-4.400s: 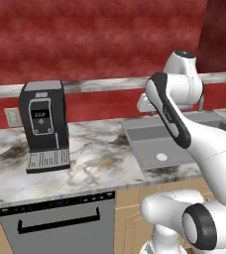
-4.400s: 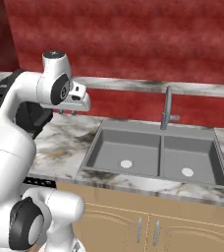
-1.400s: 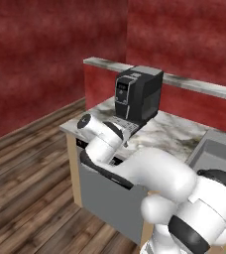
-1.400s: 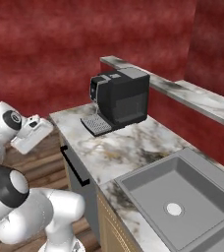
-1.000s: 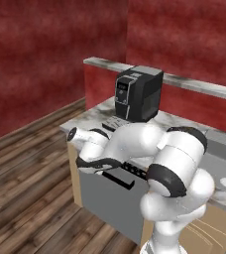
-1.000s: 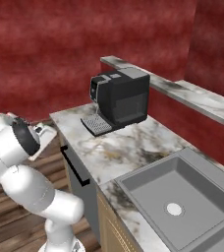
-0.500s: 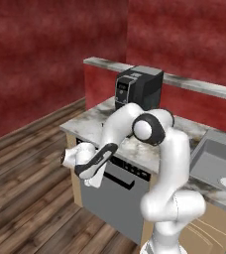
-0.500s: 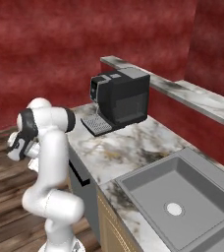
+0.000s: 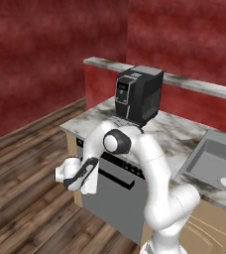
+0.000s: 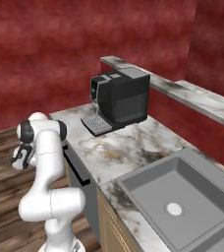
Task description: Open the dishwasher door and pull out the top rack.
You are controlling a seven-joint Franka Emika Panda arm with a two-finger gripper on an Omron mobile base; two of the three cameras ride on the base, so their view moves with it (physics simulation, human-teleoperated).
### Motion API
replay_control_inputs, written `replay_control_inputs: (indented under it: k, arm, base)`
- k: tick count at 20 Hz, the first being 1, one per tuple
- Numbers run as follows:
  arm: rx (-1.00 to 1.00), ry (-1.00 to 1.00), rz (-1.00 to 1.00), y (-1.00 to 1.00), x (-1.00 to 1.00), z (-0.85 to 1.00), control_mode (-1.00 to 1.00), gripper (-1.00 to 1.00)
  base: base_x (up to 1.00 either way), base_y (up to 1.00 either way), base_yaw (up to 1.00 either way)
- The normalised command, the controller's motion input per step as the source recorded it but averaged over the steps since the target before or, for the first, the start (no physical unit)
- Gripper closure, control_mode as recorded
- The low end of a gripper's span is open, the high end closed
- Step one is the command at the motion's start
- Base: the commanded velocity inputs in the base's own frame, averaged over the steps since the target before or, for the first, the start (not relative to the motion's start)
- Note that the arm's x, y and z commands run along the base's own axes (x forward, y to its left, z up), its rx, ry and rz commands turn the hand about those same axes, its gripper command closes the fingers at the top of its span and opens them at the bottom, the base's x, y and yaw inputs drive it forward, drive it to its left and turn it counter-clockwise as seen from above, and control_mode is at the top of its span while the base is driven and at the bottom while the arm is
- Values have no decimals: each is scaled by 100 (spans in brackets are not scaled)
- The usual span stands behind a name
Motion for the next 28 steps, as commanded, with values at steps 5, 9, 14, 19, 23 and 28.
replay_control_inputs:
  k: [5, 9, 14, 19, 23, 28]
  arm:
    - [-10, 0, 0, -3, 43, -44, -100, -100]
    - [-4, -5, 0, -23, 25, -32, -100, -100]
    - [0, -8, 0, -30, 0, -1, -100, -100]
    - [0, -2, 0, -28, 5, 0, -100, -100]
    - [0, -5, 0, -35, 9, 0, -100, -100]
    - [0, -1, 0, -35, 28, 0, -100, -100]
  base:
    - [0, 0, 0]
    - [0, 0, 0]
    - [0, 0, 0]
    - [0, 0, 0]
    - [0, 0, 0]
    - [0, 0, 0]
